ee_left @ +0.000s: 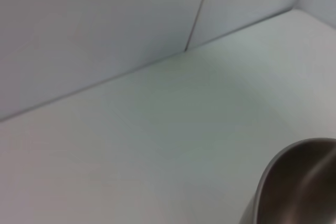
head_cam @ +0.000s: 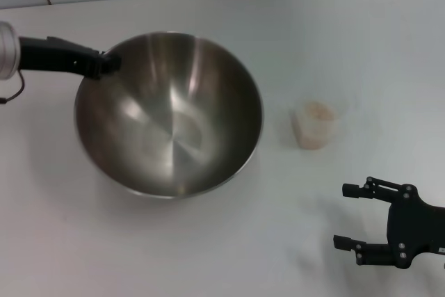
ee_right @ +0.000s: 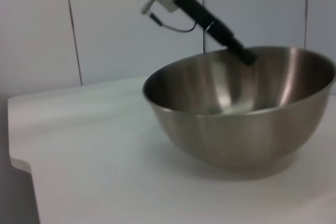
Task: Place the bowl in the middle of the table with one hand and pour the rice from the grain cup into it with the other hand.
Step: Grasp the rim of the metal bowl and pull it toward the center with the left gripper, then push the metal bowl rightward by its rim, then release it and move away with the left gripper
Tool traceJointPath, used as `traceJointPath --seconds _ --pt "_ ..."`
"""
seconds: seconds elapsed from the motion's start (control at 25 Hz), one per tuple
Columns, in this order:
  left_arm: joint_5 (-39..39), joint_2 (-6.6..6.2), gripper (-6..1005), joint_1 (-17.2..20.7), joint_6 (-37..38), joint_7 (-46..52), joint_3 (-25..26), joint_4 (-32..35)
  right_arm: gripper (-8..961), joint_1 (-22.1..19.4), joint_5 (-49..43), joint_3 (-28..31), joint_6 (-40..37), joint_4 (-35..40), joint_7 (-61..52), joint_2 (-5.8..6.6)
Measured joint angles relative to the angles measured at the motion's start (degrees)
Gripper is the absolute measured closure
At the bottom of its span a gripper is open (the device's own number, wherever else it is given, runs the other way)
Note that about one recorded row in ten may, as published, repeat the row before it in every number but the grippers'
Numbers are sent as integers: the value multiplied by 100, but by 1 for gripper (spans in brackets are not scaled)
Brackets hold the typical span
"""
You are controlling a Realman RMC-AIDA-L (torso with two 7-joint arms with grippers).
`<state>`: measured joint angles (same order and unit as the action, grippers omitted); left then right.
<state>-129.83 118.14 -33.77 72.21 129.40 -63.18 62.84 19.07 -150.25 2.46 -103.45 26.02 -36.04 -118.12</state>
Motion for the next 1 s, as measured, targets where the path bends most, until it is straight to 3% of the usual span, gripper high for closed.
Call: traceJointPath --seconds 0.08,0.12,0.28,0.32,0.4,0.68,0.92,1.0 --pt "3 3 957 -134 28 -92 112 -92 201 0 -3 0 1 0 -3 0" --pt "-33 -16 958 -539 -72 -258 284 -491 201 0 -4 0 2 0 -11 0" --pt "-50 -39 958 -746 -121 -365 367 -724 204 15 -5 -6 3 0 -80 0" --pt "-121 -127 957 -1151 -330 -499 446 -1295 205 15 -5 -8 3 1 -84 0" --pt "-257 -163 957 -1311 -531 -506 455 -1591 206 12 -5 -9 3 8 -85 0" --pt "-481 -166 958 -1344 -773 -514 503 -1850 211 2 -5 -9 5 35 -88 0" --pt "-477 -89 951 -1247 -777 -697 503 -1839 215 8 -5 -9 5 51 -88 0" --pt "-431 20 946 -1055 -920 -839 487 -1584 216 8 -4 -9 4 52 -88 0"
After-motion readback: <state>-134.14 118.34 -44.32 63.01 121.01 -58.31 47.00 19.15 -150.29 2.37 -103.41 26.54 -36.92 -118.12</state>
